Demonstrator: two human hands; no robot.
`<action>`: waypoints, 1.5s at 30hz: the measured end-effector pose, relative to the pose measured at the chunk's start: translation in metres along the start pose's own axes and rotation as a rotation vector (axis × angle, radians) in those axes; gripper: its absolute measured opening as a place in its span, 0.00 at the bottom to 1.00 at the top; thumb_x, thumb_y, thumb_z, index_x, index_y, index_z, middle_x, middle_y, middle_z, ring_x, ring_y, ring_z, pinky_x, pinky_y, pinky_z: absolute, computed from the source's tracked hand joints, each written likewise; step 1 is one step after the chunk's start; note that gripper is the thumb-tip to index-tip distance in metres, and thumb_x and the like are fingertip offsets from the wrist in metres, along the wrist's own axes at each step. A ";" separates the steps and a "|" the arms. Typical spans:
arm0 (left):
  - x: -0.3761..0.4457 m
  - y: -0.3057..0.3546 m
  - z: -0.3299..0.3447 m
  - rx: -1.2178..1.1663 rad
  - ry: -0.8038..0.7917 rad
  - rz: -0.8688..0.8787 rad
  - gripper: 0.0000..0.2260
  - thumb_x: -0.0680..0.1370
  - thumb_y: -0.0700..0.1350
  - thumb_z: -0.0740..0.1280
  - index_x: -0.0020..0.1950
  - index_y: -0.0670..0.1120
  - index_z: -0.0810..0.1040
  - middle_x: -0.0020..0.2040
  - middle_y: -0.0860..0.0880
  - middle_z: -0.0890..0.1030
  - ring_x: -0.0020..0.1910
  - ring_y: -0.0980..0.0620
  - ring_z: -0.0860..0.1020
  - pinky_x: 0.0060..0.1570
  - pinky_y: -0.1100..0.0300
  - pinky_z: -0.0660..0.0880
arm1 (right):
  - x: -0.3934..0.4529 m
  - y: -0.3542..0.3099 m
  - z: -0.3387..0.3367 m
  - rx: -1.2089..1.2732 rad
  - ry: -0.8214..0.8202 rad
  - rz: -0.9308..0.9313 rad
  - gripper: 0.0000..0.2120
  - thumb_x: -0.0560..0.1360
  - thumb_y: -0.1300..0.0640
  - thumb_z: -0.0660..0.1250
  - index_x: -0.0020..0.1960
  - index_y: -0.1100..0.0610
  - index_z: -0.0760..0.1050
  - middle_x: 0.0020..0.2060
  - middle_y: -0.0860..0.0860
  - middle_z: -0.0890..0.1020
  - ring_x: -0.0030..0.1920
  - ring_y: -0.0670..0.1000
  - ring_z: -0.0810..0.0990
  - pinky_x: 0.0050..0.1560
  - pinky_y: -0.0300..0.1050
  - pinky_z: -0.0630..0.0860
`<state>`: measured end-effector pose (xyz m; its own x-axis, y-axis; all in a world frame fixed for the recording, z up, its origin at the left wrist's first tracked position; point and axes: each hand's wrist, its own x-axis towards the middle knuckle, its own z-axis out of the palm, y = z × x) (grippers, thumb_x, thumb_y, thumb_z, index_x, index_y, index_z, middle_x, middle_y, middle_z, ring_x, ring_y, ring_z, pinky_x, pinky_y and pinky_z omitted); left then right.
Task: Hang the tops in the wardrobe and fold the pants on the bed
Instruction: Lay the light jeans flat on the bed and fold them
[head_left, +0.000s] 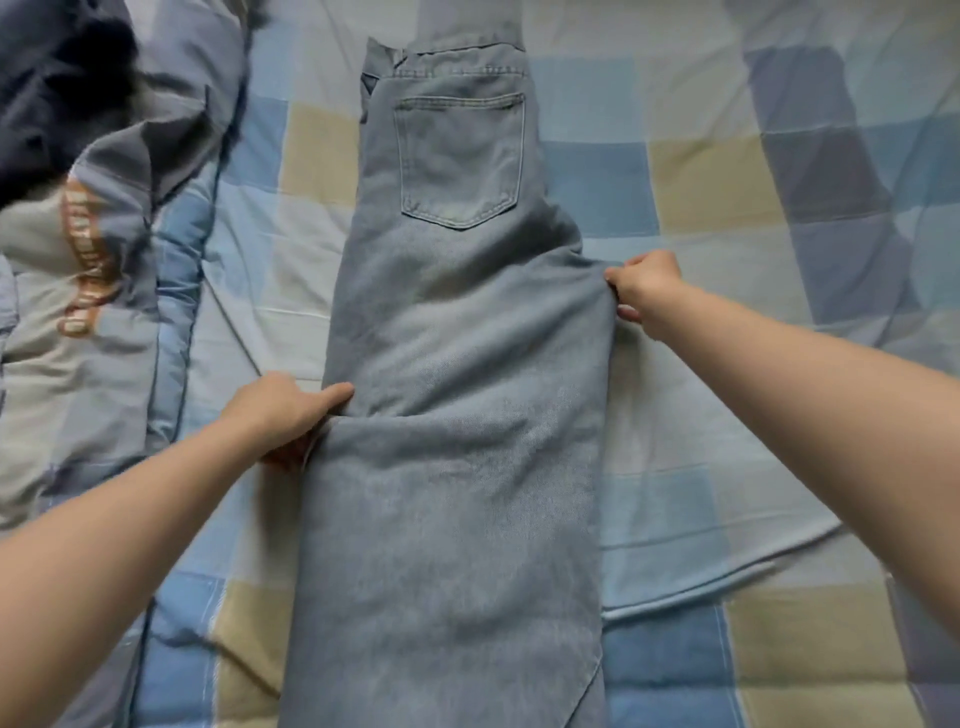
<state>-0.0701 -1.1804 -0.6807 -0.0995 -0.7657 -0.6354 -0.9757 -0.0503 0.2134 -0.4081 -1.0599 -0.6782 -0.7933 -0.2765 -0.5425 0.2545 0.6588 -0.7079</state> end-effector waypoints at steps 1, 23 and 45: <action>0.003 0.006 -0.007 -0.006 -0.010 0.044 0.25 0.75 0.61 0.67 0.35 0.39 0.78 0.26 0.45 0.80 0.25 0.49 0.79 0.29 0.61 0.73 | 0.006 0.001 0.001 -0.064 0.034 0.007 0.08 0.74 0.59 0.66 0.40 0.54 0.68 0.40 0.53 0.74 0.40 0.53 0.74 0.43 0.47 0.78; 0.096 0.121 -0.053 -0.800 -0.007 0.010 0.05 0.72 0.42 0.65 0.39 0.47 0.69 0.34 0.48 0.67 0.29 0.52 0.66 0.28 0.62 0.63 | 0.051 -0.058 0.025 -0.429 -0.168 -0.179 0.03 0.75 0.62 0.58 0.42 0.59 0.67 0.36 0.56 0.69 0.35 0.54 0.67 0.38 0.42 0.65; 0.155 0.096 -0.015 -0.145 0.445 0.488 0.23 0.75 0.67 0.62 0.56 0.48 0.73 0.60 0.45 0.71 0.62 0.43 0.67 0.61 0.48 0.62 | 0.073 -0.198 0.146 -0.913 -0.009 -0.875 0.06 0.76 0.65 0.57 0.47 0.61 0.73 0.50 0.64 0.76 0.58 0.62 0.75 0.45 0.48 0.69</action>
<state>-0.1761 -1.3135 -0.7478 -0.4020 -0.9120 -0.0813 -0.8001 0.3068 0.5154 -0.4359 -1.3123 -0.6439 -0.4979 -0.8653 -0.0570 -0.8285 0.4941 -0.2637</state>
